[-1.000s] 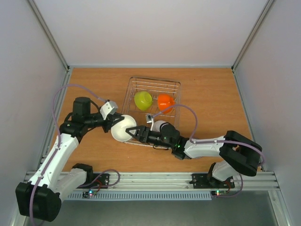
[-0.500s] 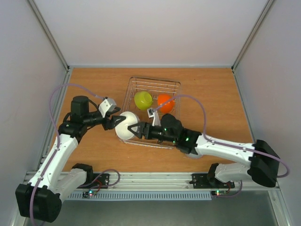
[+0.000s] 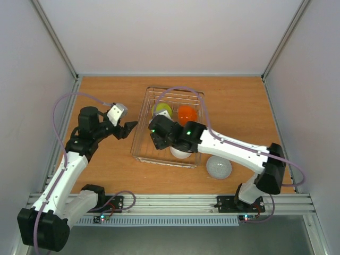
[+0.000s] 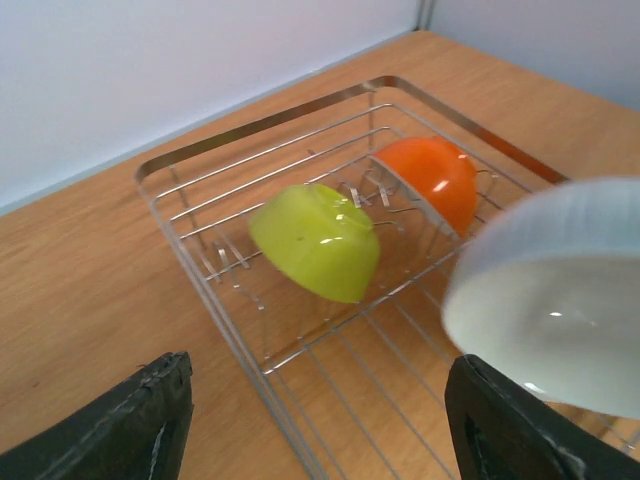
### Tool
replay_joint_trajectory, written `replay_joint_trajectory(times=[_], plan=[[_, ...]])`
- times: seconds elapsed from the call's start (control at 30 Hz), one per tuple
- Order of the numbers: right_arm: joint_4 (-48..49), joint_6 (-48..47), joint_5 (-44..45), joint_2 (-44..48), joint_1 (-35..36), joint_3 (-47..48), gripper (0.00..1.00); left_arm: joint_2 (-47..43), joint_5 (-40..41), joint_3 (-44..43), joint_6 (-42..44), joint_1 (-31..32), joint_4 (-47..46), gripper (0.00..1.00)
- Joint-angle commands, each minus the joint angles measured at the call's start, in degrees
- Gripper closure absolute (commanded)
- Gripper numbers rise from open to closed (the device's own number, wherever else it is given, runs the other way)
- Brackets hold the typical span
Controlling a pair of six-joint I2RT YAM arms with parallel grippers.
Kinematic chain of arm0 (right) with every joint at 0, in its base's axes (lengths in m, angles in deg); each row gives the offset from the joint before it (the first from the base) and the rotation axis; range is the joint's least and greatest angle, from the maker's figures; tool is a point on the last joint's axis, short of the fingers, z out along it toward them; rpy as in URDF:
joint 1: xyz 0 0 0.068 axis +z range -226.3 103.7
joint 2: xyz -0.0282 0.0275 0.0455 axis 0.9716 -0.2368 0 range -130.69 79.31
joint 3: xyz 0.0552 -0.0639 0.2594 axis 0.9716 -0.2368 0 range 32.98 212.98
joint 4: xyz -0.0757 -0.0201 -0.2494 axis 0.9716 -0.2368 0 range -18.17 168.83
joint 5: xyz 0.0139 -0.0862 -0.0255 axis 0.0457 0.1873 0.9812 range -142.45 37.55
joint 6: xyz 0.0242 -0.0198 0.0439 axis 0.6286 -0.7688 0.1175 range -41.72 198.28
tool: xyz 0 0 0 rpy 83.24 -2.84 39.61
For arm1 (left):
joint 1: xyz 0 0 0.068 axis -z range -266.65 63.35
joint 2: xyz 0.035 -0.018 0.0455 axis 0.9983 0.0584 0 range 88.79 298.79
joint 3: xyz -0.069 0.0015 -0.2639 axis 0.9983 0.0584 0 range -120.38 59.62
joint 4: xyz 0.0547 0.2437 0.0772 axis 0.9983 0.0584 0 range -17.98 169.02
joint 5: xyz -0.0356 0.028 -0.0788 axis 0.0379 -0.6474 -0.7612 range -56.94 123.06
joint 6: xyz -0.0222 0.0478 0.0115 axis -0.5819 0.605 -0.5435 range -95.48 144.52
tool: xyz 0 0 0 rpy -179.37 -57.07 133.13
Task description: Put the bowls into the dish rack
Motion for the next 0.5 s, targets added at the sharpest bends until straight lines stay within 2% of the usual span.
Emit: replay_joint_trajectory(times=[0.0,0.17,0.37,0.47], plan=[[-10.6,-7.36,12.67,-3.45,1.62,5.06,0.99,-0.26,9.79,0.88,-2.16,-0.23,-5.6,0.3],[-13.86,-9.74,17.2,-8.83,2.58,8.58,0.99,-0.19,20.04,1.32,-4.09,-0.23,-8.28,0.3],[-16.28,-11.46,19.43,-15.14,3.33,12.27,0.99,-0.17,23.09,1.3,-4.37,-0.32,-8.86,0.3],[-18.1,-11.64,20.43,-18.53,3.61,14.59,0.99,-0.3,27.35,1.36,-4.86,-0.37,-9.61,0.3]])
